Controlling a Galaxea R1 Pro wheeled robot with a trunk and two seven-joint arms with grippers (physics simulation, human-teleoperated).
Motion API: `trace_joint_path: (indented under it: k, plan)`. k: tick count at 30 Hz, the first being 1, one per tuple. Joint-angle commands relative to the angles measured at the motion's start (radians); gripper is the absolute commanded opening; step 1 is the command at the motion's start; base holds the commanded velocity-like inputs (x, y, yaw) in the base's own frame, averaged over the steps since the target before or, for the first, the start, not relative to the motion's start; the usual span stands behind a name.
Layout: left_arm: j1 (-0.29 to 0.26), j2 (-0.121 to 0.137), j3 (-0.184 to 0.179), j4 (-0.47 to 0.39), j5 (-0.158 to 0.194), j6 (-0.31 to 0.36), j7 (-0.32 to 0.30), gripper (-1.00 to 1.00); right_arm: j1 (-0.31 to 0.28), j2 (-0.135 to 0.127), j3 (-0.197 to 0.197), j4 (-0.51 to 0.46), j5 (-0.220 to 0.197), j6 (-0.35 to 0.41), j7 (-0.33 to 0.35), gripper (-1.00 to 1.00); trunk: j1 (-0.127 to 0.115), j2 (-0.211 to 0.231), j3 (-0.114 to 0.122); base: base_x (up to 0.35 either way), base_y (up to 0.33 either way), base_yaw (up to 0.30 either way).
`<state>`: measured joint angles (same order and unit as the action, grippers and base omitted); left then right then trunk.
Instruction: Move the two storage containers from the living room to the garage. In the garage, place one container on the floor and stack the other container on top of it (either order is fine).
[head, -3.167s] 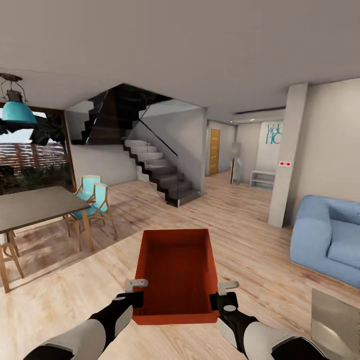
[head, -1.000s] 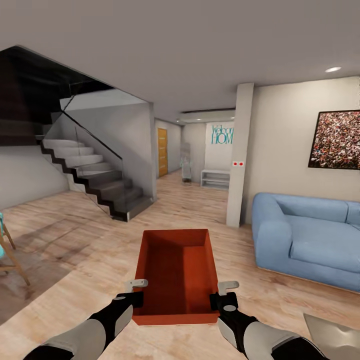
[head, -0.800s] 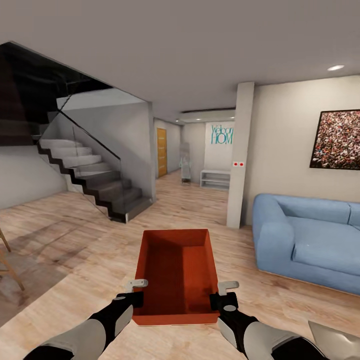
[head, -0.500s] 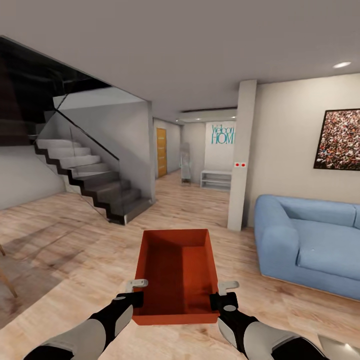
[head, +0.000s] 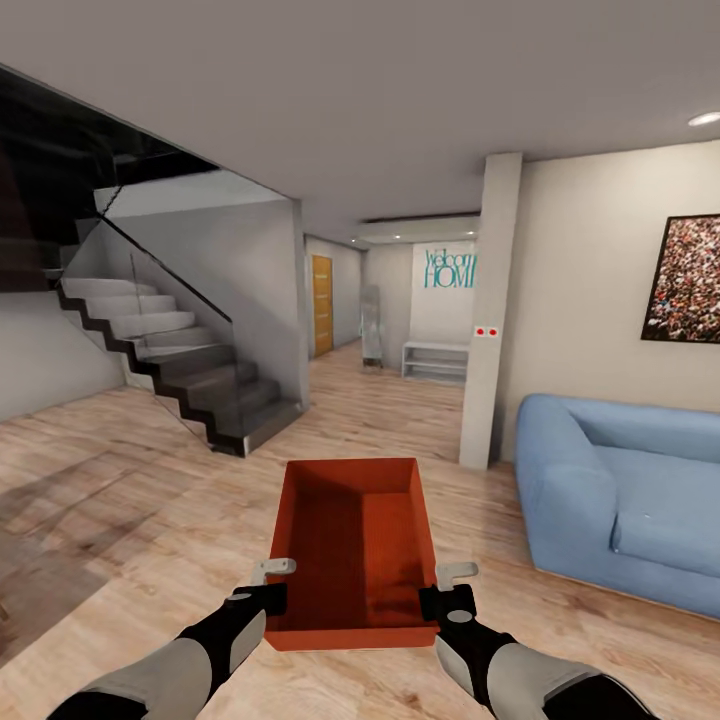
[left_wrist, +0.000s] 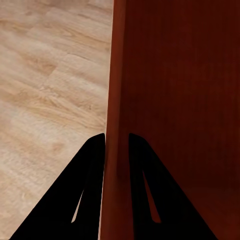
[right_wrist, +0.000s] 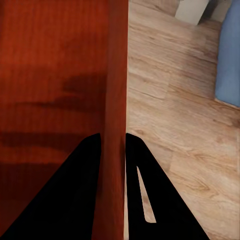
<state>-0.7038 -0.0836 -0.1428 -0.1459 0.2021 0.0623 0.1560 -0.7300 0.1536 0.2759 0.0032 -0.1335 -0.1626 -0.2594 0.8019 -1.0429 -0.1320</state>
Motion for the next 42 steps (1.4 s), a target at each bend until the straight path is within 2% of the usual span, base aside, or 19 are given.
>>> trace_joint_path:
  k: [1,42]
  plan:
    - [-0.001,0.072,0.059,-0.006,-0.015,-0.001,0.013,-1.0,0.0,0.001,-0.041,0.001,-0.004,0.0,0.009,-1.0,0.001,-0.001,-0.001,0.324,0.0,0.0]
    - [-0.002,0.073,0.059,-0.011,-0.015,-0.001,0.013,-1.0,0.0,0.0,-0.041,0.001,-0.003,-0.002,0.007,-1.0,0.001,-0.001,-0.001,0.324,0.0,0.0]
